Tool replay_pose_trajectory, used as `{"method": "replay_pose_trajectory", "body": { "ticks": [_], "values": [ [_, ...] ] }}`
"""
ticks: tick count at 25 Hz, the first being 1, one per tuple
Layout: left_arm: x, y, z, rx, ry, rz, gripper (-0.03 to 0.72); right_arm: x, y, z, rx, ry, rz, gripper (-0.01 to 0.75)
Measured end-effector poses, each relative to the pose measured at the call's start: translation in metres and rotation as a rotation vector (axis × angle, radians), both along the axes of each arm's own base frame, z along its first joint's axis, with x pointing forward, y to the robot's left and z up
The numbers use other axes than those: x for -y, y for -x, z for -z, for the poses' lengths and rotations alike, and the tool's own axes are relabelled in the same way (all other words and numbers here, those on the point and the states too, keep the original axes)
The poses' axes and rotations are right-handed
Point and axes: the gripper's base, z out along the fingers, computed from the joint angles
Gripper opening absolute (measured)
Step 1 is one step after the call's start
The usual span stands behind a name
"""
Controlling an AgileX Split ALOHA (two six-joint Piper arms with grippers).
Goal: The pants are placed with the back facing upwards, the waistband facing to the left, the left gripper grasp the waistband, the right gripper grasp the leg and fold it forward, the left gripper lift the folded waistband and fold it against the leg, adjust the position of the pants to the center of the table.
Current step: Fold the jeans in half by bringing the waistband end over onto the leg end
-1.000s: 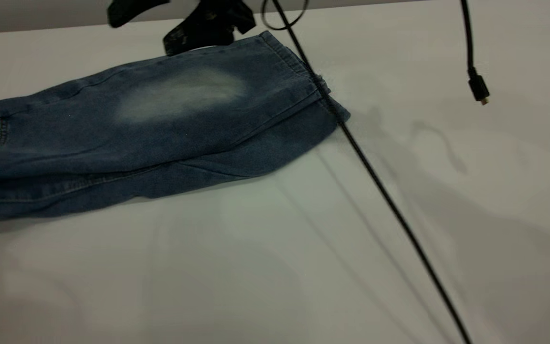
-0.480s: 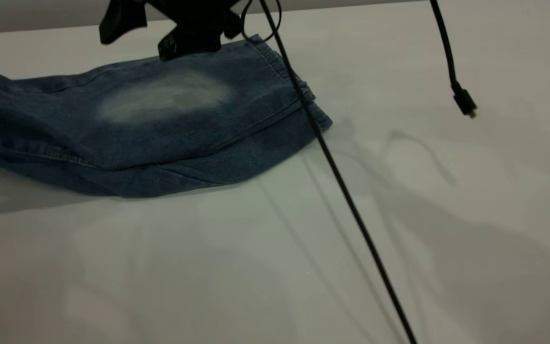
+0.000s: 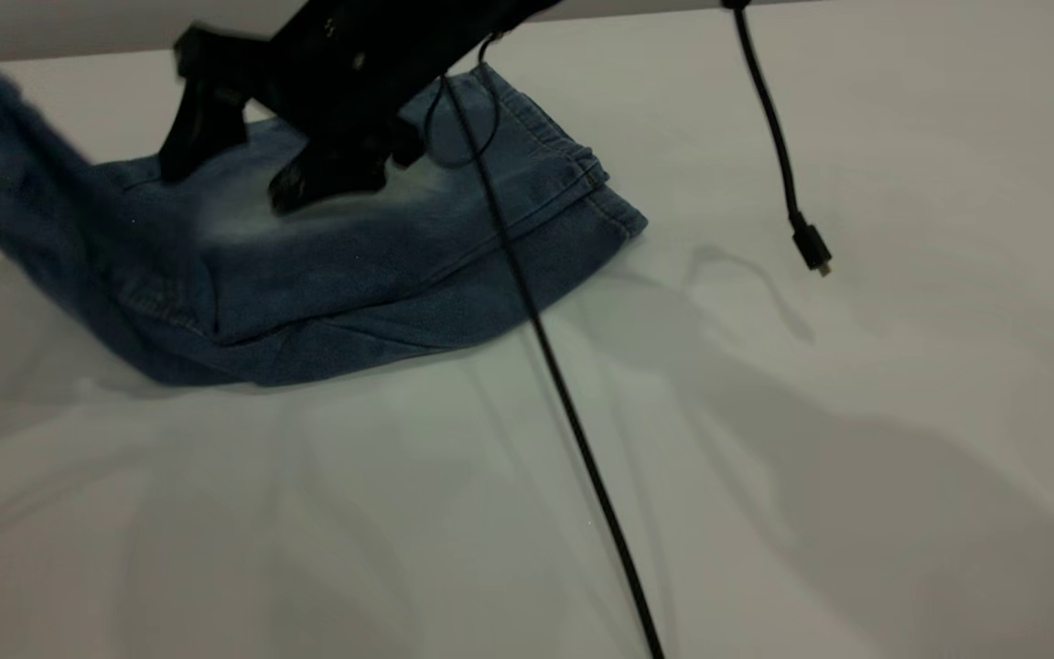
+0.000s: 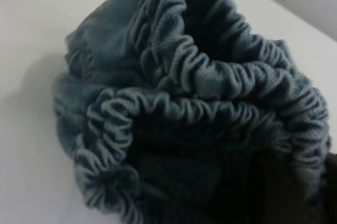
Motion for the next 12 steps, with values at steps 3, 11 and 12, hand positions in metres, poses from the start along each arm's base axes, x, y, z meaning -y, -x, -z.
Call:
{"method": "replay_pose_trajectory", "body": {
  "ticks": [3, 11, 12],
  "values": [
    [0.01, -0.01, -0.013, 0.051, -0.02, 0.05, 0.181, -0.01, 0.008, 0.003, 0.005, 0.003, -0.011, 0.552],
    [0.035, -0.022, -0.027, 0.103, -0.039, 0.154, 0.181, -0.011, 0.01, 0.006, -0.002, 0.009, -0.018, 0.552],
    [0.036, -0.022, -0.027, 0.104, -0.038, 0.158, 0.181, -0.01, 0.01, 0.007, 0.0, 0.017, -0.029, 0.552]
  ]
}}
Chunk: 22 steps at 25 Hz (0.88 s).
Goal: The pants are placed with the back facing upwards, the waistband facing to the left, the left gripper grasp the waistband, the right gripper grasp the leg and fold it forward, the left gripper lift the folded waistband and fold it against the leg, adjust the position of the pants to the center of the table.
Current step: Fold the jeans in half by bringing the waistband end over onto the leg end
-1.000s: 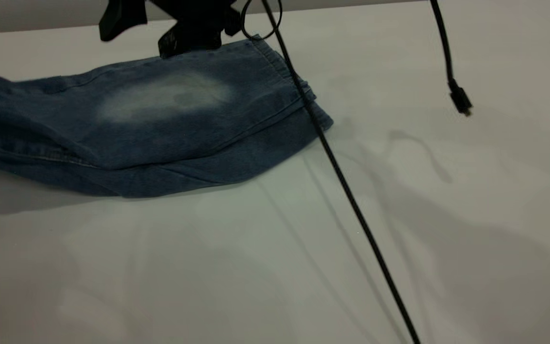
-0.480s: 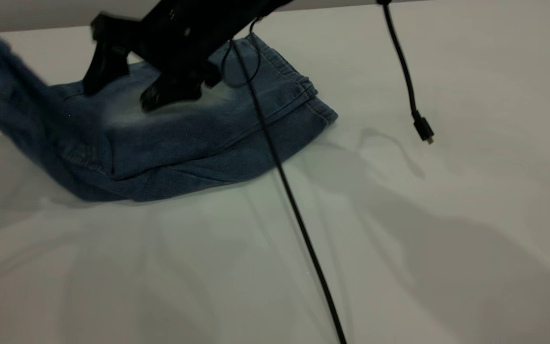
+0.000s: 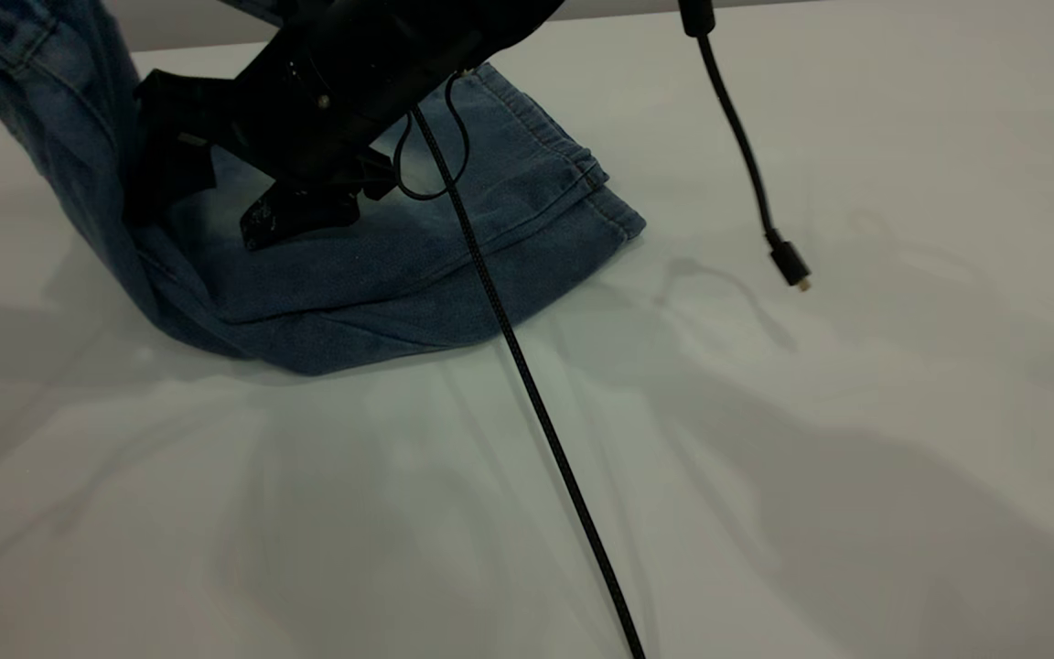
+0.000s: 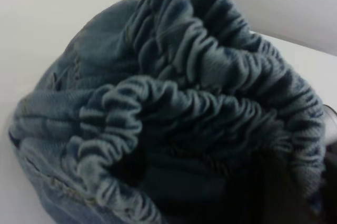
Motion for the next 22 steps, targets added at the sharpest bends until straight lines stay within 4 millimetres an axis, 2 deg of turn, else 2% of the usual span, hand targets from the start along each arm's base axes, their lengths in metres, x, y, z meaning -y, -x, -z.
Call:
{"method": "replay_pose_trajectory", "body": {
  "ticks": [5, 10, 15, 22],
  "values": [
    [-0.001, -0.001, 0.0, 0.0, -0.003, -0.011, 0.18, 0.017, -0.008, -0.013, 0.03, 0.043, -0.063, 0.552],
    [-0.002, -0.001, 0.0, -0.002, -0.01, -0.018, 0.18, 0.044, -0.027, -0.027, 0.059, 0.091, -0.049, 0.552],
    [0.007, -0.009, -0.011, 0.039, -0.016, 0.025, 0.18, 0.069, -0.044, -0.009, 0.074, 0.217, -0.007, 0.552],
    [0.034, -0.024, -0.031, 0.106, -0.06, 0.092, 0.18, 0.071, -0.042, 0.013, 0.038, 0.25, -0.008, 0.552]
  ]
}}
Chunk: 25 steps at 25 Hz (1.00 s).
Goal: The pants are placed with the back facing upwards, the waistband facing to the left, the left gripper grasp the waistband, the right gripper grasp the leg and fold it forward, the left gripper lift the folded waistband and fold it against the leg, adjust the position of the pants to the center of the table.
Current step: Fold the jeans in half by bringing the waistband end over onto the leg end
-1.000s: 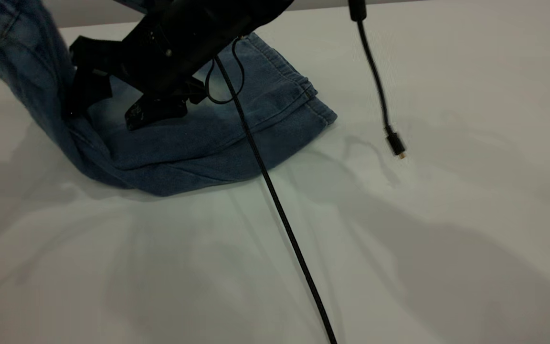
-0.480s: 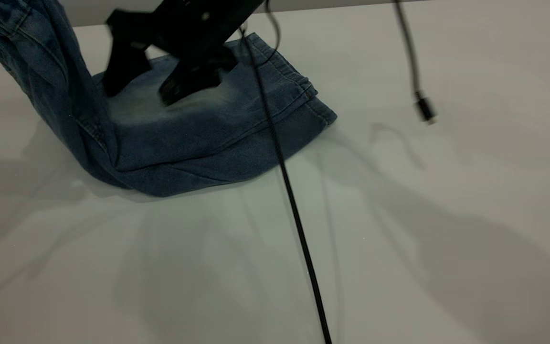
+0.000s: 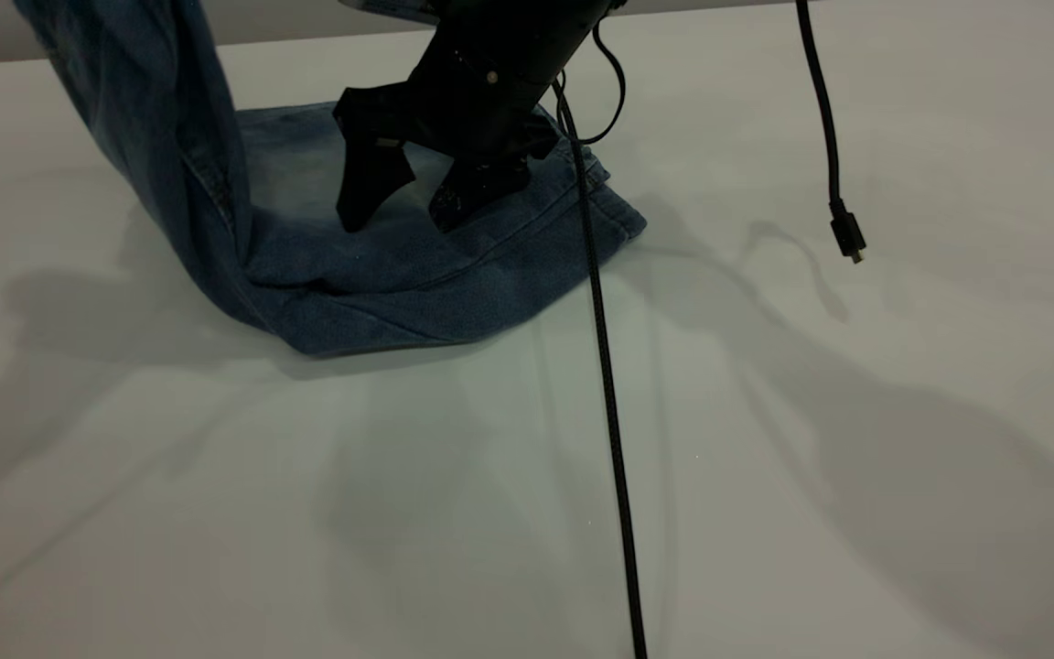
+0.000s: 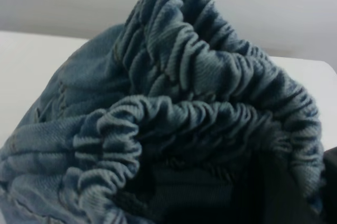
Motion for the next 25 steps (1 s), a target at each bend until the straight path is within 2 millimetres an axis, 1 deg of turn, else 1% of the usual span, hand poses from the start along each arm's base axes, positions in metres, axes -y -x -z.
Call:
{"method": "replay_pose_trajectory", "body": {
  "ticks": [3, 6, 8, 10, 14, 19, 21, 23, 25],
  "values": [
    [0.013, -0.006, 0.001, -0.006, -0.023, 0.021, 0.18, -0.002, 0.0, -0.002, -0.015, -0.029, 0.014, 0.552],
    [0.026, -0.01, 0.01, -0.034, -0.036, 0.05, 0.178, -0.001, 0.002, -0.003, -0.027, -0.026, -0.002, 0.552],
    [0.034, -0.014, 0.018, -0.057, -0.036, 0.075, 0.178, 0.003, 0.001, -0.009, -0.03, -0.027, -0.021, 0.552],
    [0.04, -0.016, 0.023, -0.073, -0.037, 0.093, 0.178, 0.008, -0.003, -0.021, -0.013, -0.037, -0.029, 0.552],
    [0.041, -0.023, 0.032, -0.099, -0.033, 0.101, 0.178, 0.027, -0.018, -0.055, 0.045, -0.069, 0.015, 0.552],
    [0.043, -0.032, 0.042, -0.122, -0.03, 0.107, 0.178, 0.063, -0.037, -0.099, 0.11, -0.103, 0.088, 0.552],
    [0.049, -0.036, 0.047, -0.135, -0.031, 0.122, 0.178, 0.078, -0.041, -0.115, 0.121, -0.113, 0.103, 0.551],
    [0.059, -0.041, 0.057, -0.157, -0.036, 0.15, 0.178, 0.091, -0.043, -0.127, 0.119, -0.119, 0.106, 0.547],
    [0.072, -0.046, 0.067, -0.177, -0.042, 0.183, 0.178, 0.1, -0.041, -0.138, 0.107, -0.121, 0.087, 0.536]
  ]
}}
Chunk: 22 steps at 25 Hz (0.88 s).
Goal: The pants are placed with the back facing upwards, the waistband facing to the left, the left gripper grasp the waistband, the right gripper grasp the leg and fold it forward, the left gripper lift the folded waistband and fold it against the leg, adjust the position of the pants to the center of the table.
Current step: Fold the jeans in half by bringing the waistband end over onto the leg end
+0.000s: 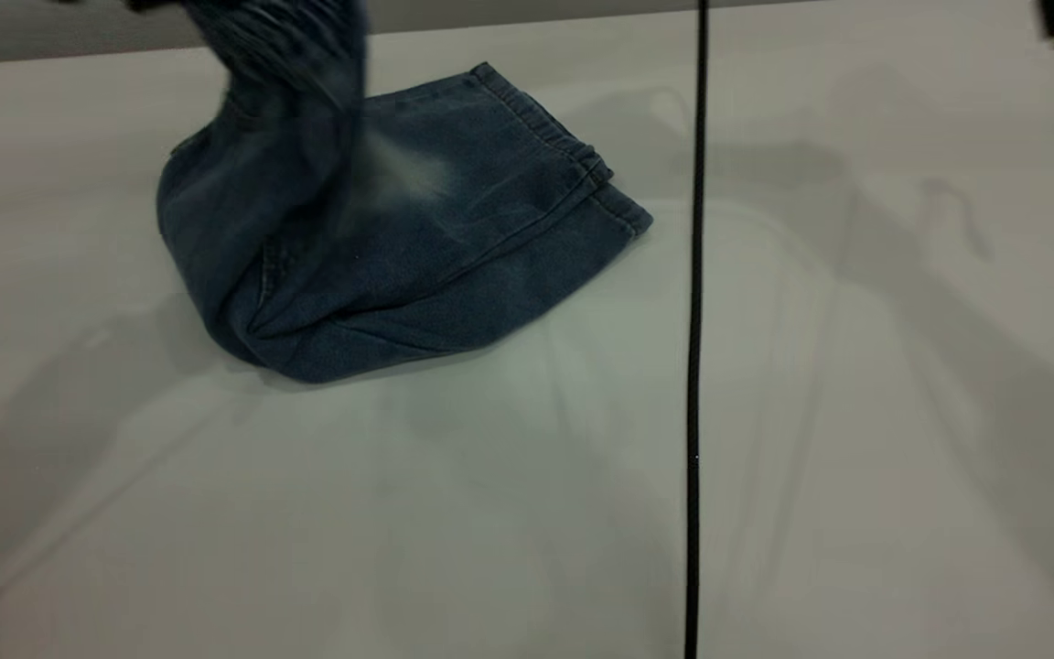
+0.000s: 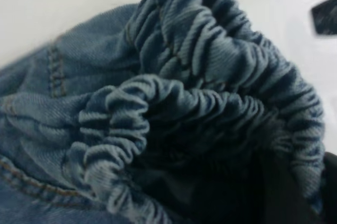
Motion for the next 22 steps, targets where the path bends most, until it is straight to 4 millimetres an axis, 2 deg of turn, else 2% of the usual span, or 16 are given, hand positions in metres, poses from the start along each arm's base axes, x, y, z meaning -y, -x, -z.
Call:
{"method": "replay_pose_trajectory", "body": {
  "ticks": [6, 9, 11, 13, 17, 19, 22],
  "values": [
    [0.033, -0.026, 0.032, -0.036, -0.047, 0.05, 0.178, 0.014, 0.005, -0.019, 0.004, 0.001, -0.048, 0.489],
    [0.037, -0.04, 0.045, -0.044, -0.054, 0.045, 0.178, 0.024, 0.002, -0.028, 0.021, -0.004, -0.026, 0.484],
    [0.037, -0.042, 0.05, -0.053, -0.055, 0.046, 0.184, 0.032, 0.0, -0.036, 0.036, -0.009, -0.009, 0.484],
    [0.038, -0.041, 0.048, -0.048, -0.05, 0.053, 0.241, 0.04, -0.001, -0.044, 0.05, -0.012, 0.006, 0.483],
    [0.038, -0.041, 0.034, -0.017, -0.037, 0.055, 0.477, 0.045, -0.001, -0.049, 0.058, -0.015, 0.014, 0.483],
    [0.035, -0.041, 0.02, 0.019, -0.051, 0.033, 0.574, 0.044, 0.001, -0.049, 0.045, -0.013, -0.001, 0.483],
    [0.029, -0.04, -0.008, 0.089, -0.085, -0.022, 0.646, 0.043, 0.002, -0.049, 0.04, -0.021, -0.005, 0.483]
  ]
}}
